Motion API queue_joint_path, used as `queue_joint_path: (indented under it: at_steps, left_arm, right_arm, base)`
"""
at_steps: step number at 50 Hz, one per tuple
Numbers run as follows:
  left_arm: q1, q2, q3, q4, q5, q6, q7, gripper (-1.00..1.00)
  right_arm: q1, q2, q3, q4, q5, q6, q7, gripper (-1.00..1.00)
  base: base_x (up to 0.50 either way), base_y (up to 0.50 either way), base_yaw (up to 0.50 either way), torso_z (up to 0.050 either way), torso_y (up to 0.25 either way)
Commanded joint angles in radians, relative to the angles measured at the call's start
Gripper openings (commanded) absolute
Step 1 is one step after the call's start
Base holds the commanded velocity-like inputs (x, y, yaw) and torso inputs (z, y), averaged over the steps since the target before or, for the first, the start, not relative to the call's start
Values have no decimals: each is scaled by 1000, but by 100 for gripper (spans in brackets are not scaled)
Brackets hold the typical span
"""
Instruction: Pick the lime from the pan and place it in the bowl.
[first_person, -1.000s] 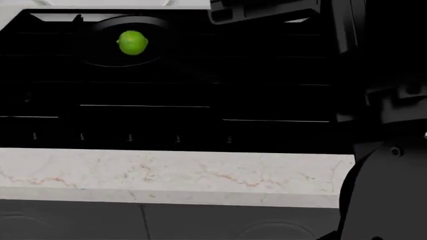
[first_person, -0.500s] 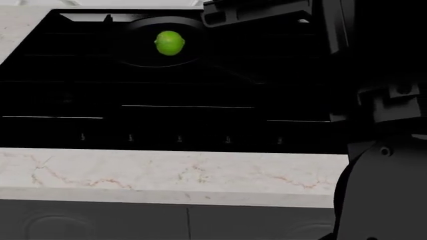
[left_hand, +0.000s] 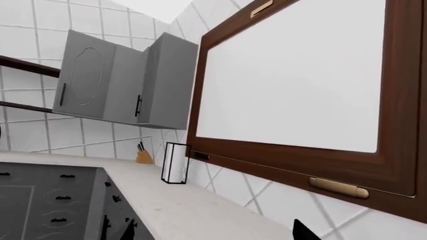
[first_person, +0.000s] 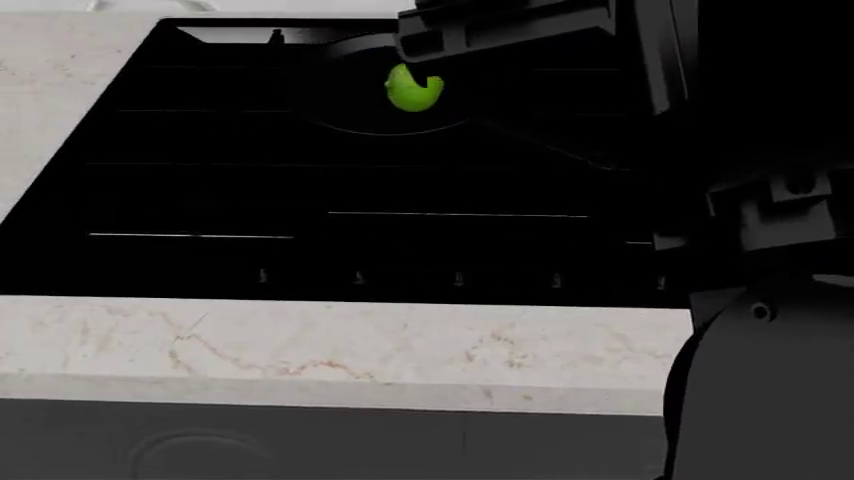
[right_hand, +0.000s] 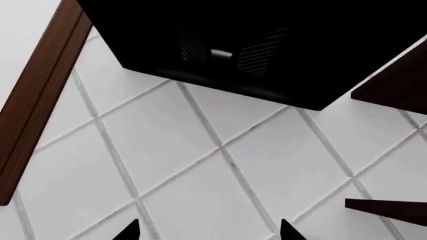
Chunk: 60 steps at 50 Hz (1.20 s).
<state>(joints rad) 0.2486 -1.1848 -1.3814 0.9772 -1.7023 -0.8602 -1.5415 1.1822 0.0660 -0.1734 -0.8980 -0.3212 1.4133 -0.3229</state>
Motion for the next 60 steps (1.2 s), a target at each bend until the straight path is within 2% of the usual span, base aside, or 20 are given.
queue_joint_path:
  at_steps: [1, 31, 60]
  left_arm:
    - [2, 18, -16, -9, 18, 9, 20, 100]
    - [1, 9, 11, -12, 28, 23, 16, 100]
    - [-3, 42, 26, -9, 60, 18, 45, 100]
  right_arm:
    - [11, -12, 19, 3, 2, 6, -7, 100]
    - [9, -1, 24, 4, 32, 7, 13, 100]
    - [8, -3, 27, 2, 56, 6, 34, 100]
  base:
    - [0, 246, 0, 0, 0]
    - [0, 246, 0, 0, 0]
    - [0, 245, 0, 0, 0]
